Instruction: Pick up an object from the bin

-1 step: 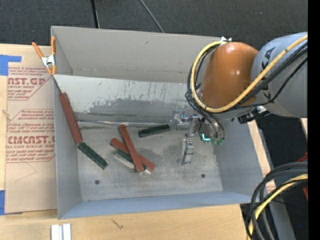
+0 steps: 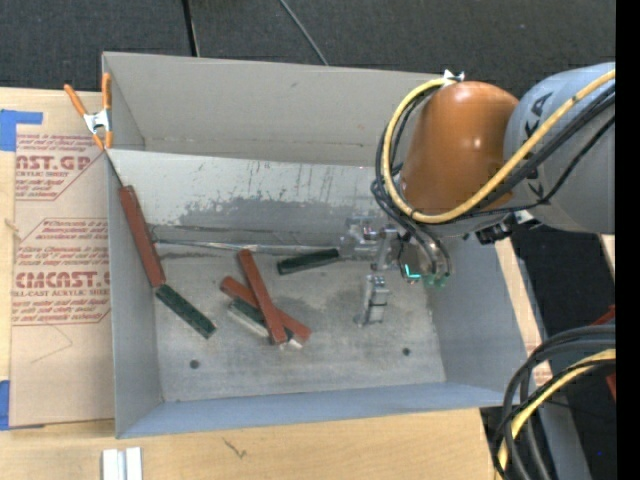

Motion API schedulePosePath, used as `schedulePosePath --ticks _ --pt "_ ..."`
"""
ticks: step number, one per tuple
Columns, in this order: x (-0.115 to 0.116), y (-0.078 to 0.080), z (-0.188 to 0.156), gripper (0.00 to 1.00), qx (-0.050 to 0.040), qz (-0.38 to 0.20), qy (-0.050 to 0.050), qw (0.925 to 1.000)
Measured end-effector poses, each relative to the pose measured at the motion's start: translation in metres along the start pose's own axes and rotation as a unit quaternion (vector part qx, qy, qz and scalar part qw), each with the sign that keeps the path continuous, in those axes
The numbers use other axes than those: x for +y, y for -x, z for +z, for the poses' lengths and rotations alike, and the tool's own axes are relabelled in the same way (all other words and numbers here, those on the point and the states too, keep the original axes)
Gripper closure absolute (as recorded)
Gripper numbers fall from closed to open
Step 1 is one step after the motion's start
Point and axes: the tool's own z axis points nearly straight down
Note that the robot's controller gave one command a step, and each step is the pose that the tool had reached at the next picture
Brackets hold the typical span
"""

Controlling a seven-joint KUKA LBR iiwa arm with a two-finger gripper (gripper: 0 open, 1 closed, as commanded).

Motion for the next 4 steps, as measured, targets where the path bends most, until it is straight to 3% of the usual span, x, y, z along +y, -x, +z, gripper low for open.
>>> schedulePosePath --ticks 1,2,3,4 --pt "0.016 -0.006 0.018 0.0 -0.0044 0.046 0.0 0.9989" --pt "0.044 -0.015 0.039 0.0 0.003 0.09 0.001 0.9959" --pt "0.058 -0.009 0.126 1.0 0.001 -0.043 0.0 0.9991" --pt "0.058 -0.009 0.126 1.0 0.001 -0.043 0.0 0.9991"
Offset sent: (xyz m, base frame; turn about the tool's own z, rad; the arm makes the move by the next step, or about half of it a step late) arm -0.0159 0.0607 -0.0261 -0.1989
